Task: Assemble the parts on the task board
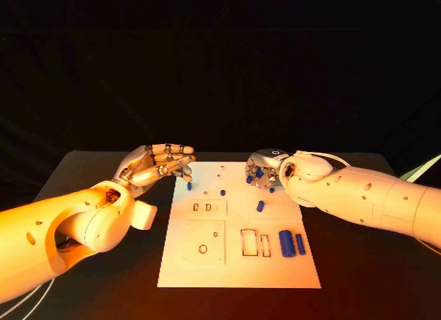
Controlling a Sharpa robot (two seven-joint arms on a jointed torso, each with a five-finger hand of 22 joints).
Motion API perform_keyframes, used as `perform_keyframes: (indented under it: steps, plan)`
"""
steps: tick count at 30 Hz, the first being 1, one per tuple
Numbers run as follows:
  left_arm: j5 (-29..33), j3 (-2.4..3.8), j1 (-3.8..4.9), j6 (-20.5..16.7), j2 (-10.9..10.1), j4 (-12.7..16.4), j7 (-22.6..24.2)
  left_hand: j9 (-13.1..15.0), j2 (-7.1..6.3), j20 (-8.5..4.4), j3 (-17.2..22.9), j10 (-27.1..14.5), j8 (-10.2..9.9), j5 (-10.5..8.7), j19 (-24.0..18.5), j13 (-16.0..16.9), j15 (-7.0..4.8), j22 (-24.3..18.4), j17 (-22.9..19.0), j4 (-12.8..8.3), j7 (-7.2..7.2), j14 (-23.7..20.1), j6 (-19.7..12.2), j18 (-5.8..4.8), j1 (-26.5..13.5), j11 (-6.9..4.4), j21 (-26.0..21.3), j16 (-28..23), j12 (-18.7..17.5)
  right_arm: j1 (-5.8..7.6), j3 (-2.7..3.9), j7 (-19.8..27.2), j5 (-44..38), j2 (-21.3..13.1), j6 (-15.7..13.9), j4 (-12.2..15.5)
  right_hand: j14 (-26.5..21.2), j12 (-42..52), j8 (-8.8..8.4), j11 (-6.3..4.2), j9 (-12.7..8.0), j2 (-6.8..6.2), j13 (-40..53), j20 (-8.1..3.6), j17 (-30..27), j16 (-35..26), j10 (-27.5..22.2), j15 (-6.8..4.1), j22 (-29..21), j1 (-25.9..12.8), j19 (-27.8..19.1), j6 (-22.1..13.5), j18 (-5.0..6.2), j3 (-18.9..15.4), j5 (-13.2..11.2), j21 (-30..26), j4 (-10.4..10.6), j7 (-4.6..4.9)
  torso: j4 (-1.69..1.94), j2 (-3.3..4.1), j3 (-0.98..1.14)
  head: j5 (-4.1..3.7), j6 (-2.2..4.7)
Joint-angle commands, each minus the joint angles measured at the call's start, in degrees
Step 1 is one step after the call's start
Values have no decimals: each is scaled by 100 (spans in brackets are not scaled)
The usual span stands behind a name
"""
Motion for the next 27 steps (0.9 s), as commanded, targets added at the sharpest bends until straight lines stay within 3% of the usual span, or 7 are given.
perform_keyframes:
  steps: [1, 15, 19, 23, 26, 27]
  plan:
    - [4, 6, 13, 22, 4, 12, 7, 77, -32, -27, 139, -20, -81, 128, -73, 19, 1, 114, 94, 32, 85, -89, 20, 2, -179, 7, 75, 98, -43, -17, -11, 16, 13, 10, 4, 12, 231, 95, 105, -103, 129, 16, 66, -10, 118, 139, 130, -40, 145, -59, 122, 170, -161, 109, -13, 163, 125, -39, 0, 20, 2, -3, 14]
    - [4, 5, 16, 42, 2, -14, -21, 79, -18, -23, 150, -27, -85, 128, -94, 21, 1, 131, 105, 22, 85, -106, 18, 5, -169, 7, 101, 115, -39, -17, -10, 16, 168, 18, -246, 79, 244, 118, 166, -144, 228, 31, 113, -32, 194, 215, 291, -78, 292, -131, 161, 225, -184, 125, 15, 265, 189, -69, 6, 60, 8, 14, 28]
    - [4, 5, 17, 44, 1, -18, -30, 79, -17, -23, 155, -30, -87, 127, -101, 21, 1, 138, 109, 14, 86, -112, 16, 6, -161, 8, 110, 121, -38, -17, -10, -5, 216, 23, -244, 68, 248, 124, 244, -177, 313, 112, 147, -52, 222, 252, 369, -104, 368, -130, 180, 313, -194, 162, 120, 317, 219, -109, 5, 65, 10, 17, 33]
    - [4, 5, 18, 43, 0, -17, -40, 79, -13, -21, 160, -38, -92, 127, -110, 21, 2, 147, 114, 7, 93, -117, 10, 7, -155, 11, 125, 130, -40, -17, -10, -28, 236, 33, -272, 61, 249, 177, 475, -262, 529, 348, 224, -106, 246, 290, 568, -172, 462, -14, 197, 515, -205, 224, 102, 377, 169, -203, 4, 75, 8, 18, 38]
    - [4, 5, 19, 41, -1, -18, -47, 78, -11, -19, 163, -53, -100, 127, -122, 20, 5, 159, 120, 0, 102, -125, 0, 7, -152, 18, 142, 141, -42, -17, -10, -37, 241, 41, -326, 67, 250, 185, 533, -279, 604, 388, 244, -123, 248, 297, 615, -189, 489, -2, 203, 515, -209, 225, 102, 393, 147, -217, 3, 77, 11, 23, 41]
    - [4, 5, 20, 39, -1, -18, -51, 78, -11, -18, 163, -56, -102, 127, -124, 19, 6, 161, 121, -2, 104, -126, -3, 7, -151, 19, 146, 143, -42, -17, -10, -46, 244, 47, -366, 71, 248, 213, 626, -309, 721, 446, 278, -146, 241, 301, 710, -217, 528, 5, 211, 518, -215, 236, 116, 416, 120, -241, 7, 80, 13, 27, 43]
